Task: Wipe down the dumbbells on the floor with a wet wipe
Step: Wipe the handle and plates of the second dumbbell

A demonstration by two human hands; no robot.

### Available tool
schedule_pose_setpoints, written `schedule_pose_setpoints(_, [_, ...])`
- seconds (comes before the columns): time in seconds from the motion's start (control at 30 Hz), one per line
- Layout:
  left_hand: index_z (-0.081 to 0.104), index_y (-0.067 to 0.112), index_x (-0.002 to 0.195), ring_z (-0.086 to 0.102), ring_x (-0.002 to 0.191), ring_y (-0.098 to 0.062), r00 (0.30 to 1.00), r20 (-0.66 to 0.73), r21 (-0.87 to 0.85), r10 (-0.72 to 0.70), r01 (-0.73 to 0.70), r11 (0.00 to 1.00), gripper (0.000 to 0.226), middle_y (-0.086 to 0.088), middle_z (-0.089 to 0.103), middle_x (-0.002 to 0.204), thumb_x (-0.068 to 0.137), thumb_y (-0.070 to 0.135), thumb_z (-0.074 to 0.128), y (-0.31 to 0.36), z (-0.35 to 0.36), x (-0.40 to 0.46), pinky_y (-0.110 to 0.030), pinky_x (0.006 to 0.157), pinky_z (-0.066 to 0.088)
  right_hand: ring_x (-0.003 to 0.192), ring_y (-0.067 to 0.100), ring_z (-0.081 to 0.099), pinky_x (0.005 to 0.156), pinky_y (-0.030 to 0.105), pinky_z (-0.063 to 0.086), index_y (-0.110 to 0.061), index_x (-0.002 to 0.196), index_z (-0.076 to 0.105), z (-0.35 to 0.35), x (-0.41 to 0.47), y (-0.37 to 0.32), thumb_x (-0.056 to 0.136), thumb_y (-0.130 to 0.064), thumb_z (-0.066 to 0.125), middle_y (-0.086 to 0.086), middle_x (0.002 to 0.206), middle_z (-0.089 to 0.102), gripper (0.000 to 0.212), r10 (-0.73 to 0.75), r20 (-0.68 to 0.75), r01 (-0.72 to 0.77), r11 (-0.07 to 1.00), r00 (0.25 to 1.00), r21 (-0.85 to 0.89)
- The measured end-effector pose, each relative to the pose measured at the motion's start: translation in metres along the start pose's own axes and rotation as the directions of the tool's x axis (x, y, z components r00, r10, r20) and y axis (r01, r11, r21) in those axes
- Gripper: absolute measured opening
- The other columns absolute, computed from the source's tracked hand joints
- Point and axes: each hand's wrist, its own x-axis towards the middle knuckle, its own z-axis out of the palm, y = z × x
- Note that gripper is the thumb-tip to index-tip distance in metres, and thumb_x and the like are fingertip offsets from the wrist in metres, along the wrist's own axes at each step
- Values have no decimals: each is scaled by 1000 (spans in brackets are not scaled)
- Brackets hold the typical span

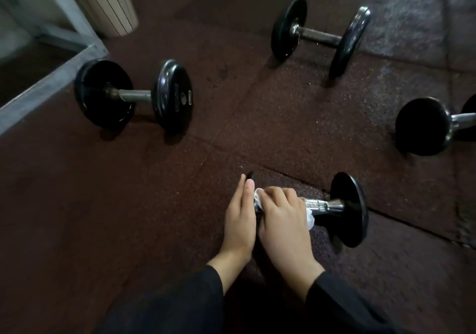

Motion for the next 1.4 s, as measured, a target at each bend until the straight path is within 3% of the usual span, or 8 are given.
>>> schedule_pose_setpoints(0.17, [42,13,141,37,135,-6,1000,-23,12,-6,6,1000,48,2,42,146,99,35,34,2,3,-2,-27,116,25,95,20,44,82,30,33,-7,109,68,-10,-22,19,73,-15,40,3,98,67,46,-120,-65,117,992,991,-55])
schedule_pose_setpoints(0.6, [43,13,140,41,134,-13,998,-49,50,-33,36,998,53,-3,47,143,98,42,29,1,6,1,-35,115,28,67,23,60,65,30,28,-18,74,72,-11,4,25,66,-18,33,-4,70,63,40,-149,-61,136,974,987,-179])
schedule_pose_setpoints(0.7, [46,14,138,44,132,-15,998,-37,33,-51,52,998,56,-4,50,141,97,47,29,1,6,2,-38,114,30,63,21,59,60,29,39,-20,60,70,-9,14,14,65,-21,32,-6,62,60,38,-136,-60,121,971,989,-205])
schedule_pose_setpoints(0.8, [52,13,133,49,127,-16,996,-39,48,-86,88,995,56,-5,55,135,96,48,30,2,4,3,-37,112,33,72,20,58,58,28,45,-14,88,71,1,-3,1,71,-22,38,-1,76,62,38,-147,-122,128,980,982,-151])
schedule_pose_setpoints(0.93, [40,16,142,37,136,-12,997,2,26,-73,73,997,55,-1,42,147,97,46,27,4,4,0,-33,117,25,97,23,45,75,31,42,-9,124,46,23,-48,18,77,-16,39,9,115,45,48,-177,-214,155,981,961,-113])
schedule_pose_setpoints(1.03, [39,16,142,36,136,-12,996,1,7,-85,85,996,56,0,41,148,97,47,28,2,4,2,-34,117,25,101,21,43,74,30,50,-11,127,41,31,-52,22,77,-14,38,9,117,41,50,-185,-206,164,980,961,-116])
schedule_pose_setpoints(1.2, [39,14,142,37,136,-11,997,-2,-8,-80,80,997,55,-1,41,148,98,44,29,4,5,2,-33,117,25,100,21,43,79,32,32,-10,129,40,30,-52,31,76,-12,37,7,116,41,53,-224,-210,188,966,952,-178])
schedule_pose_setpoints(1.4, [37,13,143,35,137,-11,999,-3,7,-51,51,999,54,-1,40,148,98,41,28,3,5,1,-29,117,23,84,24,49,64,33,38,-12,109,63,3,-32,29,75,-12,37,7,99,54,42,-19,-257,-29,983,966,-181])
